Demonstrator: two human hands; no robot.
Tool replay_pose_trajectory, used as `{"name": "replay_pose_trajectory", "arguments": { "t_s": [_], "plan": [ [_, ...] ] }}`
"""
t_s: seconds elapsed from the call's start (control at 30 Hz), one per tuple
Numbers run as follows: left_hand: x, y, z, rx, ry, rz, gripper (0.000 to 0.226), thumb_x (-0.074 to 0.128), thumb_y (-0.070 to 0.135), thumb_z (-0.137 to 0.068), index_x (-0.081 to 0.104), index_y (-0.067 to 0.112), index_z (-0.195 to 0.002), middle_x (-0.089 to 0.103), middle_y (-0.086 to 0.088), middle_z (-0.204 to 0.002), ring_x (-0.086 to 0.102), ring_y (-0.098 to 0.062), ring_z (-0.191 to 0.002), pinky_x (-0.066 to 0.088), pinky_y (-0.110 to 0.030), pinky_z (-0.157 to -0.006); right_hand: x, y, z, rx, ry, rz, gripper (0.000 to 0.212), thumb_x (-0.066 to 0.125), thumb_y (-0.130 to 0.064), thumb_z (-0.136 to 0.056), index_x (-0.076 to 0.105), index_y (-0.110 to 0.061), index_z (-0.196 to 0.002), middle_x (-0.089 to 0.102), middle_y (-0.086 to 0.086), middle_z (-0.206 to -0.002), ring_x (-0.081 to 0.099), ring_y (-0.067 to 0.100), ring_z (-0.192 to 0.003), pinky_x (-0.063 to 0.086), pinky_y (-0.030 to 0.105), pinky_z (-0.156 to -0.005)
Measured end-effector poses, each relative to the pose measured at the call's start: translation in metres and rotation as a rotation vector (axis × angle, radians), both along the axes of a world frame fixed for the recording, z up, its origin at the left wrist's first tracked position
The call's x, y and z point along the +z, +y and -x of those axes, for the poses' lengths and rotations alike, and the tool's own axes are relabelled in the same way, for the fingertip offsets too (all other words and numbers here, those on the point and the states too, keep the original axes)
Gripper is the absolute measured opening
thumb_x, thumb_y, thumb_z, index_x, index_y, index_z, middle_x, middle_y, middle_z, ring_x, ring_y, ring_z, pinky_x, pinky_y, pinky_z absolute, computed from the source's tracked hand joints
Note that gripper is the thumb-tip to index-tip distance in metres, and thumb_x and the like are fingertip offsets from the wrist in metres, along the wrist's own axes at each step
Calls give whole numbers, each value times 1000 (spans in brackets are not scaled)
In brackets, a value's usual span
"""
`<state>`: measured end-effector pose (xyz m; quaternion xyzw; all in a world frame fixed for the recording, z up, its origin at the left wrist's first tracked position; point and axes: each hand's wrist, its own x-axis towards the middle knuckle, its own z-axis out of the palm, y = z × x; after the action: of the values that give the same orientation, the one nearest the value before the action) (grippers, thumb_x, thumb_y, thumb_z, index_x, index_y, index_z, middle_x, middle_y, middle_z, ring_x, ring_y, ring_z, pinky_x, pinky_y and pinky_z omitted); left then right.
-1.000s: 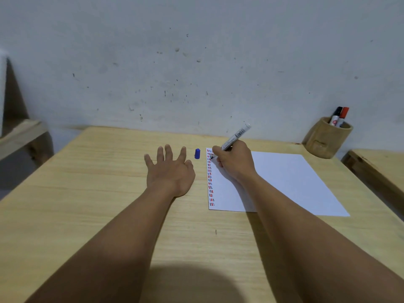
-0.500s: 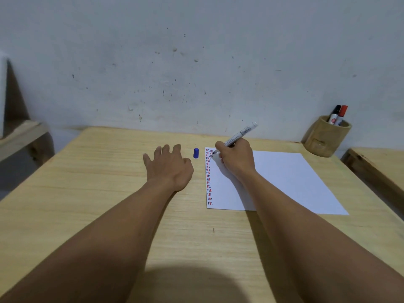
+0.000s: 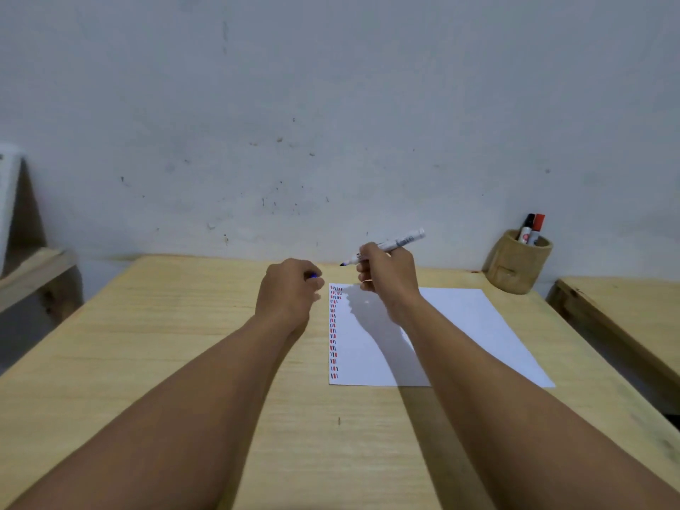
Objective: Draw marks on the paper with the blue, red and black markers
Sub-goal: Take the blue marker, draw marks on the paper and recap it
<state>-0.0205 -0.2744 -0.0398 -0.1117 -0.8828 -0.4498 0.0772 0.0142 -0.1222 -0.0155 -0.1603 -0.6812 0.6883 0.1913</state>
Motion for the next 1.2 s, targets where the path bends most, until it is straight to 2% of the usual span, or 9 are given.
{"name": "replay_pose_trajectory", "arguments": {
  "t_s": [0.07,0.13,0.3,0.37,0.7,0.97,1.03,1.13,1.2],
  "plan": [
    [13,7,-6,55,-89,-305,7,68,6,-91,75,7,-92,68,-7,-84,57,-12,-65,40,-5,-40,8,3,-7,3,20,76,13,62,-12,-91,64,-6,-79,57,3,-60,48,14,-48,44,22,-44],
    [28,12,-12,64,-153,-437,8,68,12,-92,75,12,-89,67,-3,-82,53,-15,-62,39,-11,-35,15,7,-14,-14,32,155,12,67,-12,-91,66,-5,-81,53,1,-59,46,12,-47,43,21,-44],
    [50,19,-24,4,-231,-562,14,70,25,-91,74,27,-79,77,-4,-103,64,-20,-88,49,-30,-73,36,11,-31,-40,55,307,16,66,-12,-91,66,-5,-77,53,2,-57,47,13,-45,45,21,-45],
    [56,23,-30,-24,-257,-604,10,69,26,-93,73,25,-84,77,-4,-105,66,-19,-94,51,-32,-79,43,12,-38,-38,72,327,15,65,-13,-91,65,-5,-78,54,2,-57,47,13,-45,46,21,-45],
    [83,44,-59,-126,-304,-662,11,68,22,-95,77,16,-99,76,6,-88,64,-10,-85,51,-26,-73,61,18,-68,52,127,445,10,70,-9,-92,67,0,-90,61,6,-63,57,11,-48,52,17,-47],
    [92,54,-71,-76,-246,-685,8,69,17,-94,77,14,-92,77,-11,-102,65,-16,-82,58,-33,-85,61,29,-83,55,114,516,13,79,-9,-86,67,-4,-87,58,3,-63,56,11,-54,54,17,-50],
    [95,57,-72,-67,-215,-676,9,69,19,-94,78,15,-93,76,-12,-103,65,-15,-78,60,-37,-90,63,27,-82,-31,157,516,31,82,-7,-82,60,-3,-105,60,6,-74,59,12,-56,56,20,-55],
    [99,63,-74,-64,-162,-650,11,68,19,-94,77,21,-89,75,-6,-94,66,-13,-72,59,-43,-92,65,29,-82,-155,210,435,89,83,-4,-80,24,-21,-145,64,11,-96,65,16,-65,59,25,-66],
    [102,67,-76,-66,-112,-612,15,66,18,-95,76,24,-84,73,0,-87,67,-12,-70,59,-44,-92,68,33,-86,-139,203,270,84,79,-9,-85,26,-25,-148,64,10,-99,66,19,-68,61,29,-72]
  ]
}}
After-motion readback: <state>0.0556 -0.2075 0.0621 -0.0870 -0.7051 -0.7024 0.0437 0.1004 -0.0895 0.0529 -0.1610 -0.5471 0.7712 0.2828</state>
